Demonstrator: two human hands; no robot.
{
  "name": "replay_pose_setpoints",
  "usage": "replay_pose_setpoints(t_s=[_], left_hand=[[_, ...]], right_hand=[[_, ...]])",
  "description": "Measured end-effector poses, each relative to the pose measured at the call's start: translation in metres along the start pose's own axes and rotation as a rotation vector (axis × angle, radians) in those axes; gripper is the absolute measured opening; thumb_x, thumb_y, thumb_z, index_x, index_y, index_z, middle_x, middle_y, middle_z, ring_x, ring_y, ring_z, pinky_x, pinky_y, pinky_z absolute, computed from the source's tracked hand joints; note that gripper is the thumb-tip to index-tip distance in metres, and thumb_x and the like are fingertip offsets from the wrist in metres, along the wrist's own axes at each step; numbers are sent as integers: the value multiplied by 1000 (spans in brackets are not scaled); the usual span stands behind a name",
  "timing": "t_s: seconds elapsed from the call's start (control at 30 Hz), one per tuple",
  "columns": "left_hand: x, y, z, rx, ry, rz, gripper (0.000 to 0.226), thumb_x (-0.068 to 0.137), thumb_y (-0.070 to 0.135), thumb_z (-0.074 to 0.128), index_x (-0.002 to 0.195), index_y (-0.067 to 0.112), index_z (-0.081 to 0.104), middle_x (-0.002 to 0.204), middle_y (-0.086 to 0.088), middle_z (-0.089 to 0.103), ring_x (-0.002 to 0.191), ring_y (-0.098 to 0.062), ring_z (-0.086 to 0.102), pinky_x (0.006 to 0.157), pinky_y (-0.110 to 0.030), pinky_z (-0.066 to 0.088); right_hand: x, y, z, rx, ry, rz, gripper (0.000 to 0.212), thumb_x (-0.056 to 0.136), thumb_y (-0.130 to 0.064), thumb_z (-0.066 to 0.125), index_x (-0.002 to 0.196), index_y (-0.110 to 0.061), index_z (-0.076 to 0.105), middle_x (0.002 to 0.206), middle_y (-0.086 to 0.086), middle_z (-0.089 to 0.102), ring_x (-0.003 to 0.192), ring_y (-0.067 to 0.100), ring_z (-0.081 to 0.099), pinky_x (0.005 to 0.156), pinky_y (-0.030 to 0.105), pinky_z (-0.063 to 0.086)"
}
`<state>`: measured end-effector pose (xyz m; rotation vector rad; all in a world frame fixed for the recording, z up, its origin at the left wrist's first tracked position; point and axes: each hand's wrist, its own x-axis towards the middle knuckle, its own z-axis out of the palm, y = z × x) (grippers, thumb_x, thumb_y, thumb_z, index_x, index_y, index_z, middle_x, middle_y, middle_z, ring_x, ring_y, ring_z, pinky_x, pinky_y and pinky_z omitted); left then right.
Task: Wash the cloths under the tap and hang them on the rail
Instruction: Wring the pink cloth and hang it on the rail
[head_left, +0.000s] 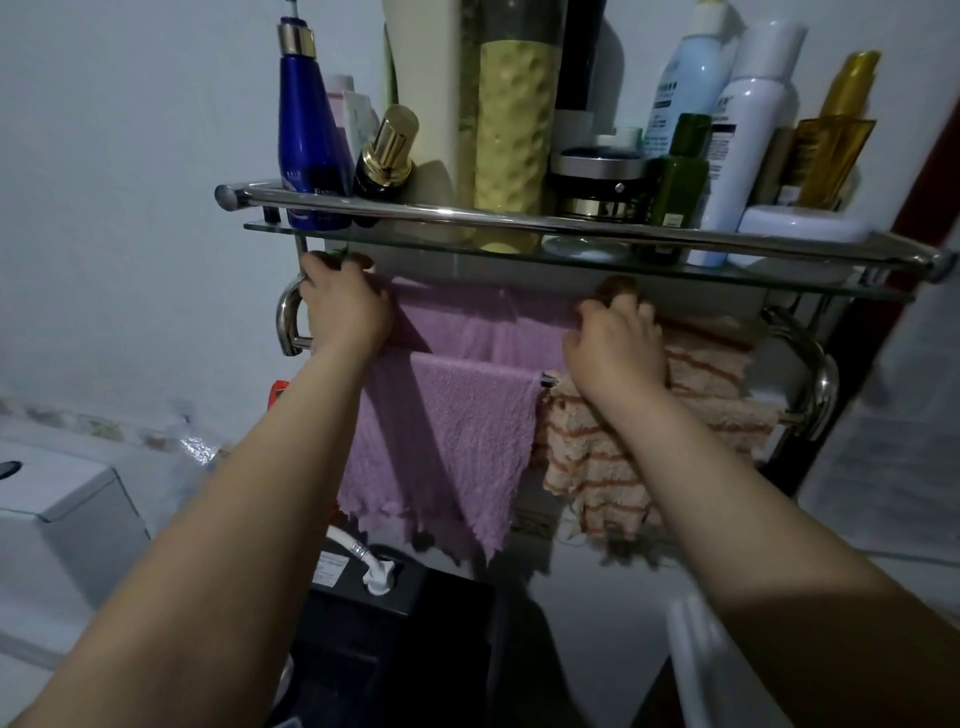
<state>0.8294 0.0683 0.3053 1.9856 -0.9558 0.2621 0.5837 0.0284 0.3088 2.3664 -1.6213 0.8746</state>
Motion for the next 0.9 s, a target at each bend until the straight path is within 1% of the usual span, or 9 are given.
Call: replay_pose_setpoints(t_s=[0.07,0.1,0.2,0.33,0.43,0.6,0.73,0.77,0.9], left_hand=[[-12,0,4,77,101,161,34,94,28,51,121,9,59,130,-22,44,114,-41,45,95,-48,41],[-17,2,8,122,98,257,35,95,30,48,120,8,60,124,-21,51,111,-40,48,92,-46,41],[-25,15,19,175,-60,358,48,100,42,33,123,5,56,124,-21,58,117,-37,48,99,-43,36],[2,15,17,250,-235,278,53,102,40,23,146,13,34,153,-15,32,143,-30,24,116,-44,15],[28,1,11,382,-303,274,51,102,37,20,147,18,31,158,-8,24,146,-26,16,119,-48,9],[11,-6,12,394,-66,338,50,99,40,33,139,12,42,142,-21,43,128,-40,40,112,-51,24],[-3,-10,22,353,-159,302,56,99,49,26,145,18,35,154,-16,28,144,-34,20,116,-48,16],[-4,-9,19,328,-163,283,56,99,48,26,145,17,35,153,-17,30,143,-34,21,116,-48,18],[-32,13,15,206,-54,370,43,98,37,41,127,7,52,125,-21,54,115,-37,49,98,-44,38]], right_hand=[[3,2,-5,-64,-3,-81,36,97,-26,43,130,-16,52,131,15,49,121,34,40,99,41,30],[4,2,-6,-70,-20,-121,36,98,-28,41,131,-16,50,130,13,51,121,33,42,100,42,29],[8,1,-8,-128,-135,-179,36,100,-32,35,130,-18,47,130,11,53,122,31,46,106,50,24],[9,5,-6,-215,-205,-137,34,100,-31,33,129,-18,45,133,10,50,125,30,43,110,57,15],[4,10,-4,-246,-206,-133,39,100,-32,31,137,-23,37,142,8,43,132,30,35,110,61,8],[-2,17,3,-198,-168,-140,46,100,-38,30,144,-25,29,149,6,36,138,29,26,110,64,4],[0,20,4,-157,-193,-146,48,100,-41,27,145,-25,27,148,5,36,139,28,26,111,63,4],[-2,18,2,-133,-206,-141,48,100,-41,26,145,-25,27,147,5,37,138,28,27,111,62,4],[-14,26,1,1,-98,-202,49,99,-40,32,145,-26,28,149,2,35,139,24,25,113,56,5]])
